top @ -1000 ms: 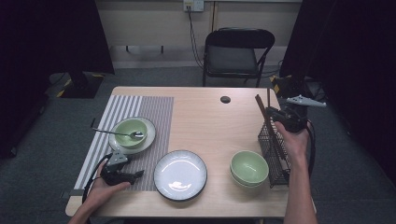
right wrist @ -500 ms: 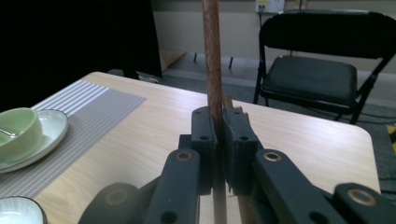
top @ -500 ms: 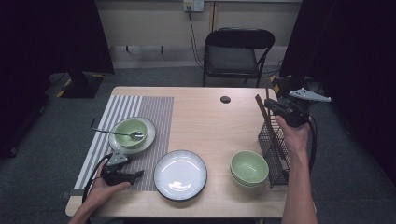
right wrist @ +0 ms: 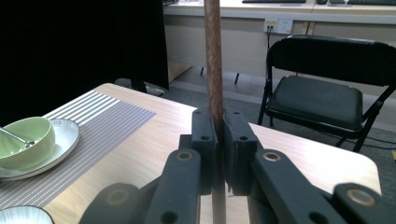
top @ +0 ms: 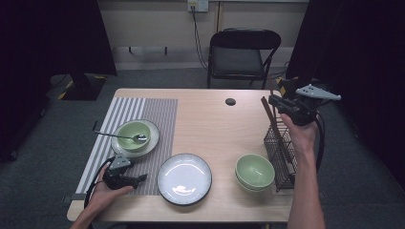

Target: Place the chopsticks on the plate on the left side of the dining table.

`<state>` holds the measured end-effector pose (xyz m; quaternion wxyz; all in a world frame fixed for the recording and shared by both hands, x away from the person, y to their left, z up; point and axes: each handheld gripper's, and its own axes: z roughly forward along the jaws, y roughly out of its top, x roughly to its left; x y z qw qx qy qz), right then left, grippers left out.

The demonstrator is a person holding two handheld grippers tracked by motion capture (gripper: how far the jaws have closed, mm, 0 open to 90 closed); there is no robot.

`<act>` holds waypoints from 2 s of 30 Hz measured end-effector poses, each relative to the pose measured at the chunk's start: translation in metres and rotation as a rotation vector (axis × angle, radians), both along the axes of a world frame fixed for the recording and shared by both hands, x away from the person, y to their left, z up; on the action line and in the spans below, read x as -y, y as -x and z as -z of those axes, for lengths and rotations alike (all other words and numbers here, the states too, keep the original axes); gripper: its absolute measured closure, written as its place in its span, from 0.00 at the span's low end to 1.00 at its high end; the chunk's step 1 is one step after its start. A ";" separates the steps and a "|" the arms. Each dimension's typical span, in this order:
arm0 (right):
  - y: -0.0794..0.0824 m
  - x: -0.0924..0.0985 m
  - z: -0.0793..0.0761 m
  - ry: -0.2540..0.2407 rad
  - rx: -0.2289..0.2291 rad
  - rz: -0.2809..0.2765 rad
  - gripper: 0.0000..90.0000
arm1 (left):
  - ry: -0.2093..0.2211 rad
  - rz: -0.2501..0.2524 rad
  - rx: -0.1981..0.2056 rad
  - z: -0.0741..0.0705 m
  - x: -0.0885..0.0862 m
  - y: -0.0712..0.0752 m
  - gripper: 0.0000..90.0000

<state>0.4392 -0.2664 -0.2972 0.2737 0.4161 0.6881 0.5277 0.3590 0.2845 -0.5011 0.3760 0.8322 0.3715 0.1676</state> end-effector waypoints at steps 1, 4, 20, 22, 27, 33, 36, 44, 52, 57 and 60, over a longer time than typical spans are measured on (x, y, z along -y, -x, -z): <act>0.000 -0.001 -0.002 0.000 0.002 -0.001 0.93 | -0.001 0.000 0.000 0.000 0.000 0.000 0.25; -0.001 -0.005 -0.006 0.007 0.010 0.000 0.93 | 0.004 -0.005 -0.004 0.000 0.001 0.000 0.25; 0.002 -0.029 -0.012 0.006 0.028 -0.074 0.94 | -0.011 -0.008 0.015 -0.015 0.000 0.006 0.27; 0.003 -0.033 -0.008 0.005 0.014 -0.087 0.94 | 0.024 0.000 0.020 -0.019 -0.001 0.006 0.27; 0.000 -0.044 0.002 -0.006 -0.016 -0.105 0.94 | 0.087 -0.011 0.063 -0.030 -0.001 0.010 0.28; 0.003 -0.057 0.003 -0.036 -0.012 -0.113 0.94 | 0.142 0.029 0.066 -0.036 0.000 0.010 0.29; 0.004 -0.066 0.005 -0.044 -0.016 -0.138 0.94 | 0.153 0.054 0.050 -0.036 0.004 0.010 0.30; 0.003 -0.090 0.007 -0.069 -0.024 -0.197 0.94 | 0.161 0.115 0.081 -0.047 0.021 0.006 0.32; 0.009 -0.110 0.004 -0.074 -0.020 -0.244 0.94 | 0.212 0.142 0.072 -0.056 0.040 -0.004 0.34; 0.011 -0.125 0.003 -0.094 -0.026 -0.278 0.94 | 0.235 0.161 0.096 -0.066 0.054 -0.009 0.36; 0.012 -0.133 0.002 -0.098 -0.023 -0.300 0.94 | 0.250 0.180 0.094 -0.071 0.064 -0.012 0.36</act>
